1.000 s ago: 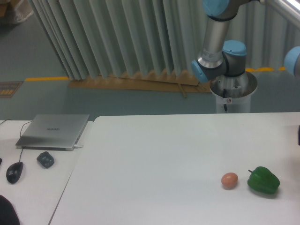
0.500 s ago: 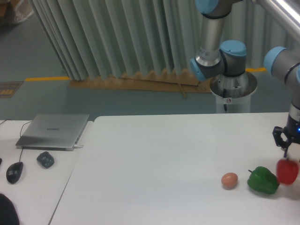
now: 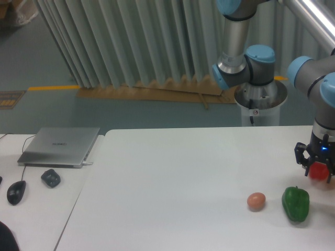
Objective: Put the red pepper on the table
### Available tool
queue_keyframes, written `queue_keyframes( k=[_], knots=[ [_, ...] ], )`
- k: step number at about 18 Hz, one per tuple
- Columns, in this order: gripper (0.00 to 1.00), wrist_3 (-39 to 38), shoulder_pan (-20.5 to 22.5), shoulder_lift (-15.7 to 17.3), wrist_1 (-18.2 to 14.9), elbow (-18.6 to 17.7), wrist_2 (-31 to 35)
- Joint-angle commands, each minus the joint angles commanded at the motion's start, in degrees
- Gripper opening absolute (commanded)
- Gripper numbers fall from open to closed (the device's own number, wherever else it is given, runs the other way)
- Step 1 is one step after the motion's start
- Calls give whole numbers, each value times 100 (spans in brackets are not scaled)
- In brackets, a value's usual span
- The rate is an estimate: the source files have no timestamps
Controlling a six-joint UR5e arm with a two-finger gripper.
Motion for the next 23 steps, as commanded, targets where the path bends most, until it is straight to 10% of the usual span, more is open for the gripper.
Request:
queue_keyframes(
  k=[1,23],
  knots=[
    [100,26,9,9,0,0,-9],
    [100,580,-395,193,105,-140,193]
  ],
)
